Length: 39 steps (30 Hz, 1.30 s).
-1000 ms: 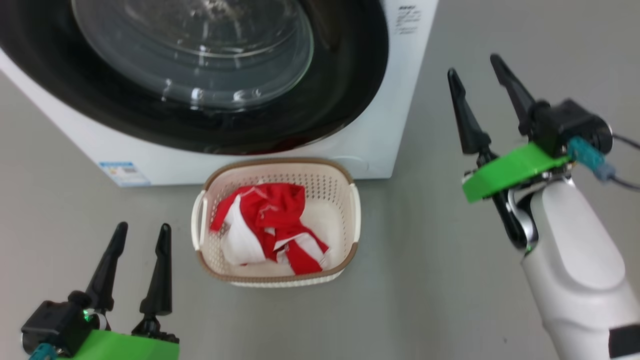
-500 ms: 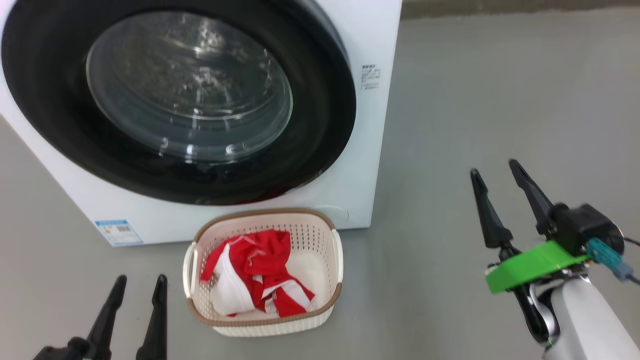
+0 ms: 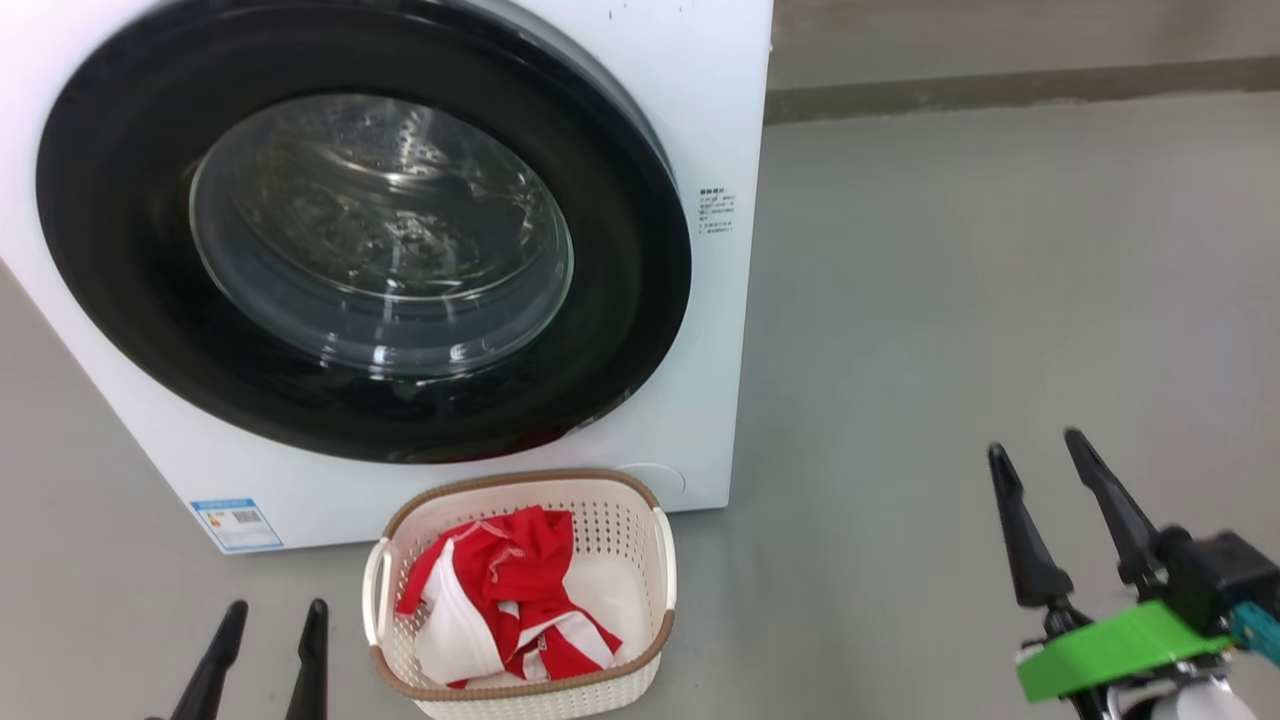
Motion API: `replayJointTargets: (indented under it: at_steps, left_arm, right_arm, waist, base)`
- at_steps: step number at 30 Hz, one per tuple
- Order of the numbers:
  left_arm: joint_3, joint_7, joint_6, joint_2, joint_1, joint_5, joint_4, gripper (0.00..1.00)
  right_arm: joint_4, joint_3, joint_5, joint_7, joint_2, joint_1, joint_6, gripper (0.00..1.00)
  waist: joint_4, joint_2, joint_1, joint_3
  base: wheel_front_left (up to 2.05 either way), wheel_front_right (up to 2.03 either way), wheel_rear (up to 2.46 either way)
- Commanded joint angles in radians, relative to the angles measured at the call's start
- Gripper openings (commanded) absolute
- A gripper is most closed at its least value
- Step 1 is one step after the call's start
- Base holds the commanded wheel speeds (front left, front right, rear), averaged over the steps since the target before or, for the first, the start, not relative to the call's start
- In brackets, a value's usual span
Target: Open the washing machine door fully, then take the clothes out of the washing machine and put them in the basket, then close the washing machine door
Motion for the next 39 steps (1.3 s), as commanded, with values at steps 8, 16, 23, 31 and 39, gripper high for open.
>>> replayJointTargets:
  at_steps: [8,16,23,31,39]
  left_arm:
    - [0.042,-0.009,-0.006,0.010,0.009,0.019,-0.009,1.00]
    - [0.061,-0.009,-0.006,-0.002,0.025,0.017,-0.014,1.00]
    - [0.052,-0.009,-0.006,-0.005,0.029,0.009,-0.014,1.00]
    - [0.010,0.002,0.002,-0.025,0.050,0.001,0.024,0.00]
    - [0.001,0.016,0.001,-0.053,0.048,-0.030,0.082,0.00]
  right_arm:
    - [-0.052,-0.019,-0.013,-0.006,0.015,0.075,-0.001,1.00]
    - [-0.056,-0.026,-0.023,-0.006,0.020,0.086,-0.001,1.00]
    - [-0.052,-0.025,-0.026,-0.006,0.020,0.085,-0.001,1.00]
    - [-0.002,-0.038,-0.037,0.001,0.029,0.103,0.000,0.00]
    - [0.057,-0.040,-0.004,0.011,0.049,0.128,0.000,0.00]
  waist:
    - [-0.005,0.0000,0.0000,-0.041]
    - [-0.016,0.0000,0.0000,-0.053]
    - [-0.014,0.0000,0.0000,-0.054]
    - [-0.010,0.0000,0.0000,-0.056]
    - [-0.010,0.0000,0.0003,-0.054]
  base:
    - [0.00,0.00,0.00]
    - [0.00,0.00,0.00]
    - [0.00,0.00,0.00]
    - [0.00,0.00,0.00]
    - [0.00,0.00,0.00]
